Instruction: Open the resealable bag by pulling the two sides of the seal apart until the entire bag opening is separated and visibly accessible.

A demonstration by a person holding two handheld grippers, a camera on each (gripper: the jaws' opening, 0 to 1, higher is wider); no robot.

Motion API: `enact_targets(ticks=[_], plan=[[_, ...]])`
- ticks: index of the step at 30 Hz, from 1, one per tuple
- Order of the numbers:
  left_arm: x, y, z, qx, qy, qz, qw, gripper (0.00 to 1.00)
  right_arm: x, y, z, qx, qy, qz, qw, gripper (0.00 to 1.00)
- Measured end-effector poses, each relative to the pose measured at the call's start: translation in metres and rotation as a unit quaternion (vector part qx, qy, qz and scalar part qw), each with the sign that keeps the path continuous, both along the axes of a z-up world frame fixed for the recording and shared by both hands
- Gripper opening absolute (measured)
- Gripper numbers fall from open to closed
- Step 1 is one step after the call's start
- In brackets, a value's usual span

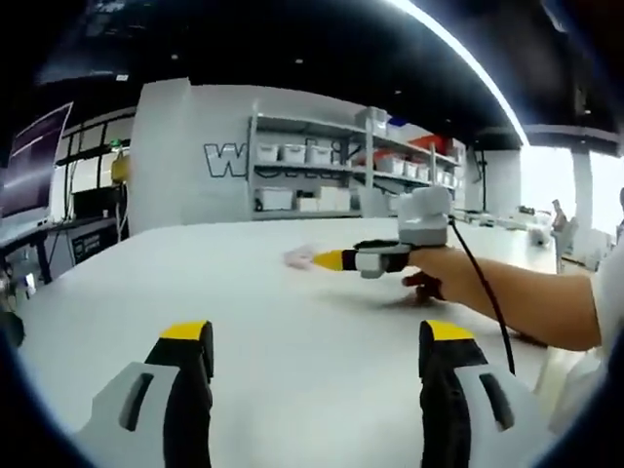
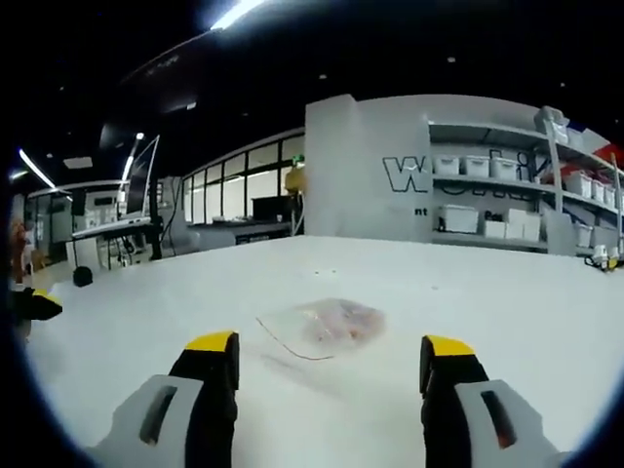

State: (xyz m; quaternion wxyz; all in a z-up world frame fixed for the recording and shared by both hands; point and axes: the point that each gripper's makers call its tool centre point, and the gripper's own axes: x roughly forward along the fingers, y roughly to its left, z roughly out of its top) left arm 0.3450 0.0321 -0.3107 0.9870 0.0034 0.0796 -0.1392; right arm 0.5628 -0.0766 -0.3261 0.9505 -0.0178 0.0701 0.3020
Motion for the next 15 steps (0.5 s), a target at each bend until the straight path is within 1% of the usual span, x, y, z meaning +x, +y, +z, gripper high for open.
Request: enact_targets(ticks=[2, 4, 6, 15], plan=[[0.0025, 0.0027, 0.0017, 0.006, -0.001, 0.001, 1.0000, 0.92, -0.0030, 0.0028, -0.0008, -0.001, 0.003, 0.004, 1.0000, 0.76], [0.0051, 0.0036, -0.0003, 0.011, 0.002, 0.002, 0.9999, 0.99, -0.0028, 0.0037, -0.0011, -0.001, 0.003, 0.005, 1.0000, 0.76], [0.0049, 0.0033, -0.0036, 0.019, 0.006, -0.001, 0.9998, 0.99, -0.0063, 0.0058, -0.0013, -0.002, 0.003, 0.007, 1.0000, 0.75], [0.0023, 0.0024, -0.0077, 0.011, 0.013, -0.002, 0.9998, 0.99, -0.0081, 0.0066, -0.0018, -0.006, 0.005, 0.012, 0.9999, 0.73]])
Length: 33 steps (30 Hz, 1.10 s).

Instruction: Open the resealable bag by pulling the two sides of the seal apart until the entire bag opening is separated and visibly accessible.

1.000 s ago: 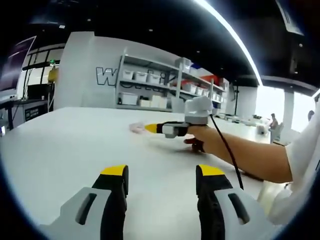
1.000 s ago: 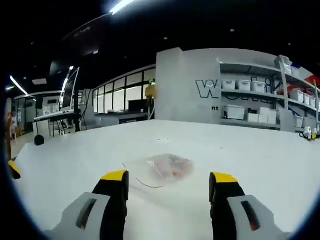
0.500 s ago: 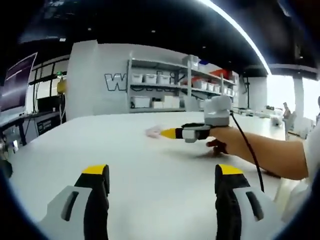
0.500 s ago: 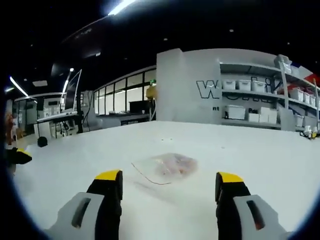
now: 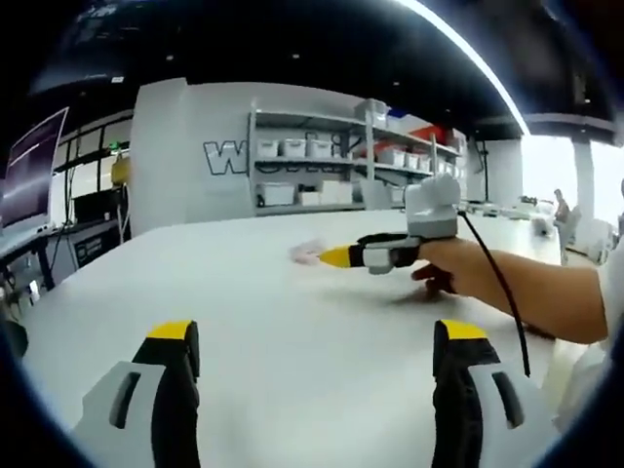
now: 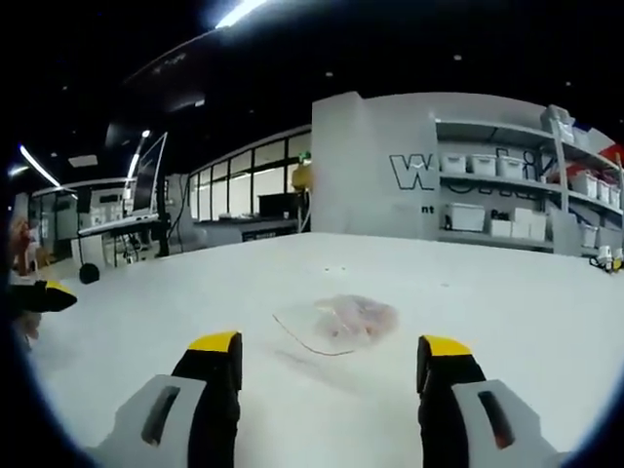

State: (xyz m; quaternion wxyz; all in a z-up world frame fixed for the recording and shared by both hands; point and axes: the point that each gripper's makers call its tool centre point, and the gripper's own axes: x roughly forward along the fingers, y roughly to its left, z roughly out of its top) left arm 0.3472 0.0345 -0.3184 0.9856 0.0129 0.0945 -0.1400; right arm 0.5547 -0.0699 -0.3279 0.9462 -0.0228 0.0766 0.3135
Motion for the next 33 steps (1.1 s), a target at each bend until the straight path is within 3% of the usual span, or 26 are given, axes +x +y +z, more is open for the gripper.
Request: enact_targets(ticks=[6, 17, 22, 33], plan=[[-0.001, 0.000, 0.000, -0.003, 0.002, -0.002, 1.0000, 0.97, -0.003, 0.000, -0.001, -0.003, 0.003, 0.003, 1.0000, 0.70], [-0.001, 0.000, 0.002, -0.007, -0.001, -0.004, 1.0000, 0.95, -0.008, -0.005, 0.000, -0.003, 0.000, -0.004, 1.0000, 0.73], [-0.001, 0.000, 0.003, -0.008, -0.001, -0.004, 1.0000, 0.95, -0.011, -0.011, 0.001, -0.004, 0.007, -0.013, 0.9999, 0.88], [-0.003, -0.002, 0.003, -0.014, 0.001, -0.007, 0.9999, 0.95, -0.027, -0.016, 0.002, 0.004, 0.011, -0.011, 0.9999, 0.93]])
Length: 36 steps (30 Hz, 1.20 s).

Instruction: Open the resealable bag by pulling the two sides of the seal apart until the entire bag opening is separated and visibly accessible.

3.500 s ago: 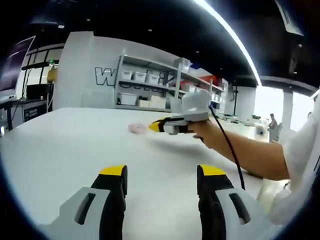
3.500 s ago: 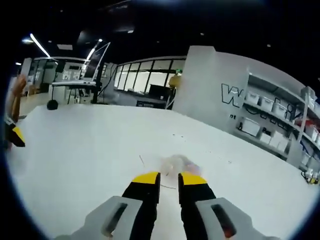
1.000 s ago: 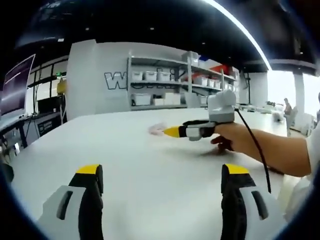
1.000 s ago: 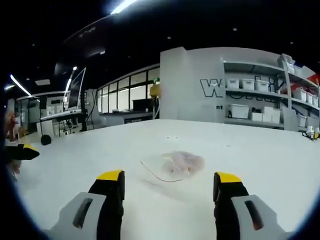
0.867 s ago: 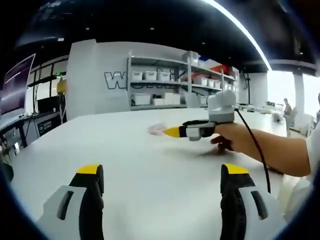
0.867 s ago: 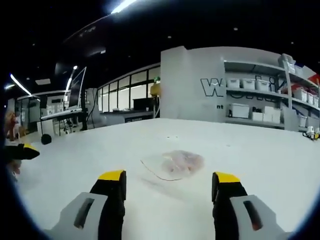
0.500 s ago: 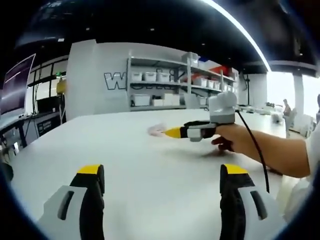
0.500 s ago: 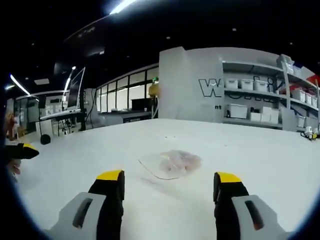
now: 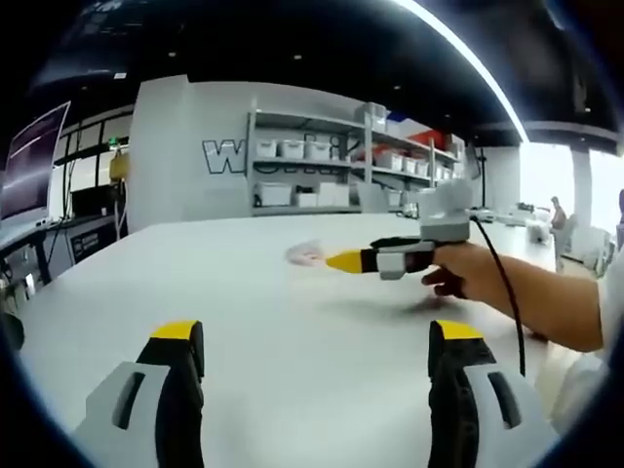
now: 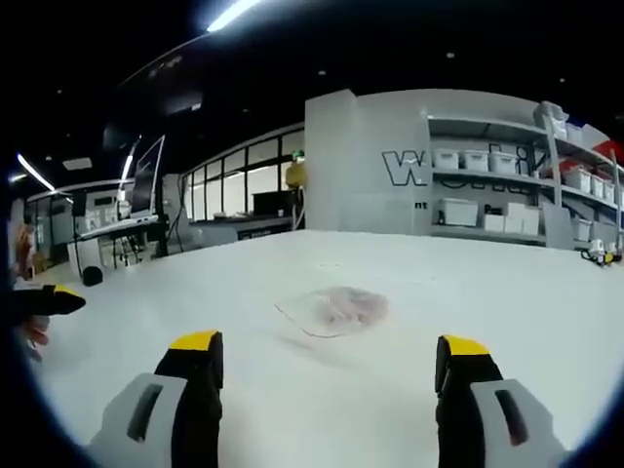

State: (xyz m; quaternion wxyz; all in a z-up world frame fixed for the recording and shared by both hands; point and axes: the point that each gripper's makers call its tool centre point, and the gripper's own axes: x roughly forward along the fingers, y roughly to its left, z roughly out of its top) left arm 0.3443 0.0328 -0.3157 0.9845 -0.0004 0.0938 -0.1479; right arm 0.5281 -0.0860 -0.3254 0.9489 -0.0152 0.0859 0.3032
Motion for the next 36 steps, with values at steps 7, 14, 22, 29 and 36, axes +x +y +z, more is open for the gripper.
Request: enact_targets(ticks=[7, 14, 22, 29, 36], plan=[[-0.002, 0.000, 0.000, -0.003, 0.002, -0.001, 1.0000, 0.94, -0.009, 0.000, 0.005, 0.010, -0.003, 0.003, 0.9999, 0.93], [-0.003, -0.001, 0.000, -0.003, 0.002, -0.003, 1.0000, 0.93, -0.014, -0.001, 0.001, 0.011, 0.004, 0.008, 0.9999, 0.90], [-0.004, -0.002, -0.001, -0.003, 0.003, -0.003, 1.0000, 0.93, -0.013, -0.003, 0.000, 0.010, 0.006, 0.008, 0.9999, 0.88], [-0.004, -0.003, -0.002, -0.003, 0.003, -0.003, 1.0000, 0.93, -0.021, -0.002, 0.002, 0.013, 0.003, 0.013, 0.9998, 0.86], [-0.004, -0.003, -0.002, -0.003, 0.004, -0.003, 1.0000, 0.93, -0.026, -0.005, 0.008, 0.016, -0.006, 0.013, 0.9998, 0.85]])
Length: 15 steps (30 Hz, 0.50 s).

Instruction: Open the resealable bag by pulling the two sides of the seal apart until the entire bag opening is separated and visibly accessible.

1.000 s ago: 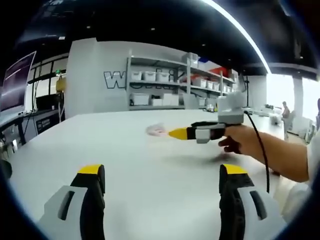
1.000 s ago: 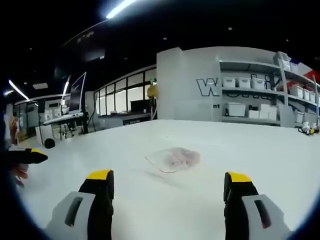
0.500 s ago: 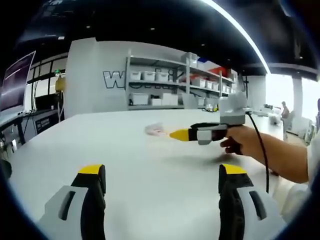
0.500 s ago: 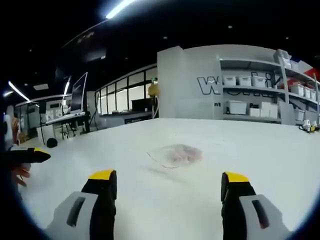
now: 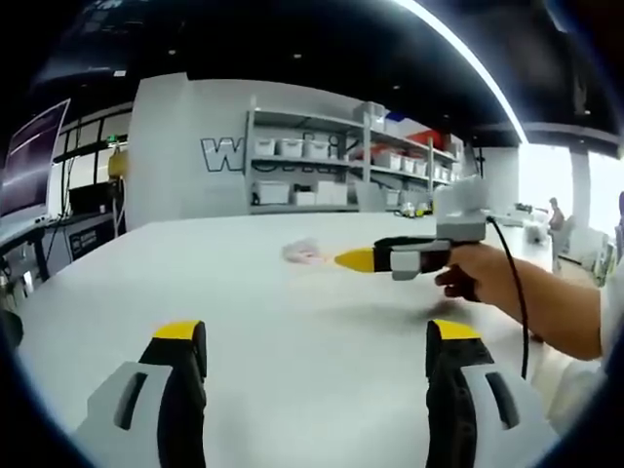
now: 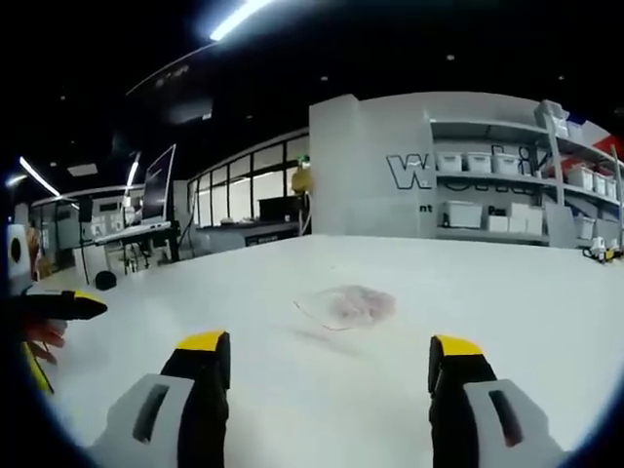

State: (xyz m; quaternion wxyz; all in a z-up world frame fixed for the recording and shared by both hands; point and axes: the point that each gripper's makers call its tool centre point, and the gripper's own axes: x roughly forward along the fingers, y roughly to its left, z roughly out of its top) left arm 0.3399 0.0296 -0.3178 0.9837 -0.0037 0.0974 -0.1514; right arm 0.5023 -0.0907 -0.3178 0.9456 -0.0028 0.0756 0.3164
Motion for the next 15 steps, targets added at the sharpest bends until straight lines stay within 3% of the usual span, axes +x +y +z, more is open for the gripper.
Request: enact_targets(ticks=[15], plan=[[-0.0014, -0.0002, -0.0011, -0.001, 0.001, -0.001, 1.0000, 0.92, -0.0083, -0.0027, 0.0016, 0.004, -0.002, -0.002, 1.0000, 0.81]])
